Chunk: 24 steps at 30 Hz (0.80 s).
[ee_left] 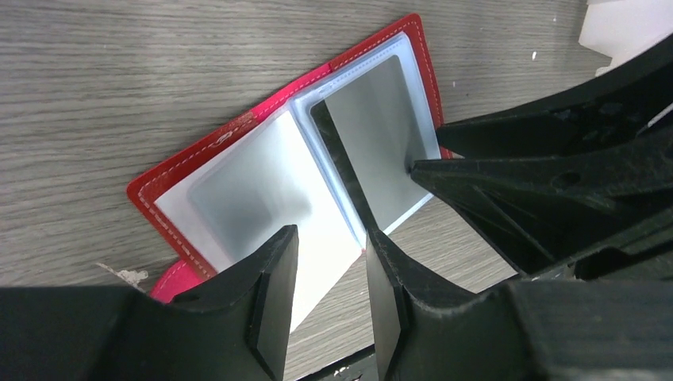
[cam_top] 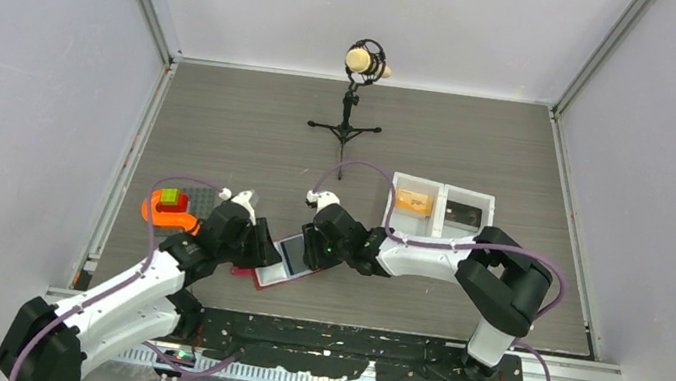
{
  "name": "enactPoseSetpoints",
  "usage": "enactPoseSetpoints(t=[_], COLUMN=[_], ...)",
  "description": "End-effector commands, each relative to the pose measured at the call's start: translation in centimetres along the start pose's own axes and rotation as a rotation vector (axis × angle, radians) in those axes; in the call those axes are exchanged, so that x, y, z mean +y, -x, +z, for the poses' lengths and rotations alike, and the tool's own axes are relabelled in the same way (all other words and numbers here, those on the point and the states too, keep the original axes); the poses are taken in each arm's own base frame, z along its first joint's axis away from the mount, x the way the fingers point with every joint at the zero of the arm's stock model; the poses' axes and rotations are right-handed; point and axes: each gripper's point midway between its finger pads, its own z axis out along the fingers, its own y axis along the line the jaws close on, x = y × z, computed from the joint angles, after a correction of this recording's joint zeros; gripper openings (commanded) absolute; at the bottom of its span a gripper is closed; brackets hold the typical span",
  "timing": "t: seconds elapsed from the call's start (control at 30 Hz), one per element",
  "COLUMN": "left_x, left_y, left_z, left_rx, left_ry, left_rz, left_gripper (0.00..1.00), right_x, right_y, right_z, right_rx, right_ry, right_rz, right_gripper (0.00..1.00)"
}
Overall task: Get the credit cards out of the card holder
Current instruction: Remove the credit card from the card holder.
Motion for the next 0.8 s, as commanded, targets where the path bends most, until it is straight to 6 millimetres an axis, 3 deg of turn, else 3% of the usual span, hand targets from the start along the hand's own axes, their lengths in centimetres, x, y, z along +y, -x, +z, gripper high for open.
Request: enactPoseSetpoints(t=[0.0, 0.1, 0.23, 0.4, 0.77], left_x=[-0.2, 0.1, 0.6, 1.0, 1.2], left_y=[0.6, 0.5, 0.3, 0.0, -0.6], left_z=[0.2, 0.2, 0.2, 0.2, 0.1], left_rx=[-0.041, -0.045, -0.045, -0.049, -0.086], left_ry=[-0.017, -0.01, 0.004, 0.011, -0.027], left_rz=[-0.002, -0.002, -0.008, -0.023, -0.085], left_gripper=[0.39, 0.39, 0.39, 0.39, 0.37], right_x=[2.5, 3.5, 3.5, 4.1, 5.4], right_y=[-0.6, -1.3, -1.3, 0.9, 2.8], right_z=[-0.4, -0.8, -2.1, -4.4, -3.4], right_rx=[-0.013, 0.006, 0.007, -0.061, -0.092], right_ry=[0.063, 0.075, 0.064, 0.082, 0.194], right_rz=[0.019, 0.023, 0.068, 0.081, 0.06], right_gripper=[0.4, 0.39, 0.4, 0.45, 0.3])
